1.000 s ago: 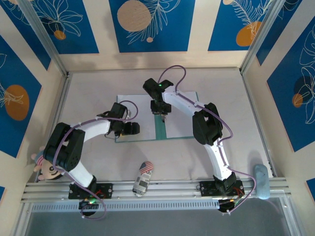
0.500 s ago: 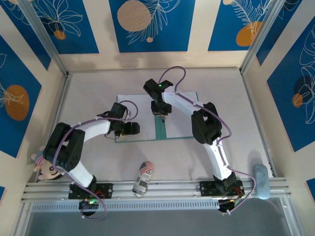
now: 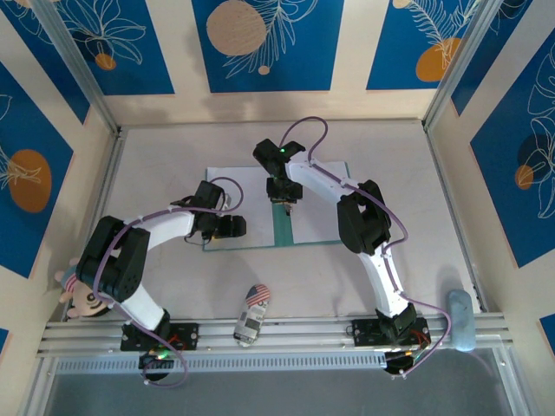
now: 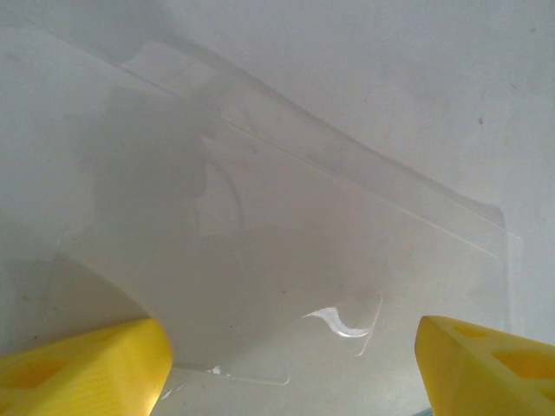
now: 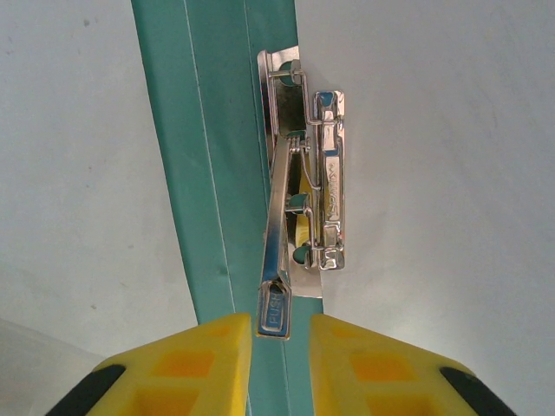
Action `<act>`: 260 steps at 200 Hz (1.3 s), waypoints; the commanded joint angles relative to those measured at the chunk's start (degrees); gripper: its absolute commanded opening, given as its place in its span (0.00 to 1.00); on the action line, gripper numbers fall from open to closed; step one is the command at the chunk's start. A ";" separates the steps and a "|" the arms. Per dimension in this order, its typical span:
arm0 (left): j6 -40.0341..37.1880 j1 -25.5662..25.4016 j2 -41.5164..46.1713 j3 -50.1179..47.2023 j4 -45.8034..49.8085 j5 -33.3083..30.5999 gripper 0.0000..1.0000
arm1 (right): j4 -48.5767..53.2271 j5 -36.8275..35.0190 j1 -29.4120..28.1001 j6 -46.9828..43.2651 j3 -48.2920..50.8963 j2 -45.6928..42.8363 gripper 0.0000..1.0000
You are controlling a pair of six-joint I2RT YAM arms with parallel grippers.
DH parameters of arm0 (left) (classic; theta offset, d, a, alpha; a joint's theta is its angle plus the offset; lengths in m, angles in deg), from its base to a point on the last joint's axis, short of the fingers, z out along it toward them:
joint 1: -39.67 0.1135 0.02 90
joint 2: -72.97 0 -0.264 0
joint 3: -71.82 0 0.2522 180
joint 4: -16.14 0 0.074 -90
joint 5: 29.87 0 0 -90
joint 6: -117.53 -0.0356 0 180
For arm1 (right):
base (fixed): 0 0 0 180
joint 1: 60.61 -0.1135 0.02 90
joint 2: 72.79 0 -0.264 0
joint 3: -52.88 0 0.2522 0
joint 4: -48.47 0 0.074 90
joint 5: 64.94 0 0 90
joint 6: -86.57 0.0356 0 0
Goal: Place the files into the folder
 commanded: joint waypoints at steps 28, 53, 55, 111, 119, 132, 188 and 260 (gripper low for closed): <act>0.34 0.08 -5.23 -4.00 10.64 1.59 0.79 | 0.81 0.72 0.24 0.16 -2.11 0.49 0.25; 0.37 0.08 -5.34 -4.00 10.76 1.65 0.79 | 0.71 0.79 0.18 0.08 -2.09 0.49 0.24; 0.30 0.08 -5.34 -3.97 10.72 1.67 0.79 | 0.76 0.80 0.21 0.06 -2.11 0.62 0.24; 0.23 0.08 -5.48 -3.86 10.80 1.63 0.79 | 0.97 0.71 0.33 -0.03 -1.91 0.93 0.18; 0.24 0.08 -5.47 -3.84 10.80 1.67 0.79 | 1.03 0.62 0.33 -0.03 -1.84 0.94 0.18; 0.21 0.08 -5.52 -3.77 10.86 1.65 0.79 | 1.29 0.40 0.32 -0.12 -1.82 0.93 0.17; 0.22 0.08 -5.79 -3.60 11.00 1.70 0.79 | 2.18 -1.04 0.40 -0.19 -0.60 0.93 0.13; 0.18 0.08 -5.78 -3.69 10.99 1.74 0.79 | 1.91 -1.82 0.26 0.01 2.39 0.49 0.13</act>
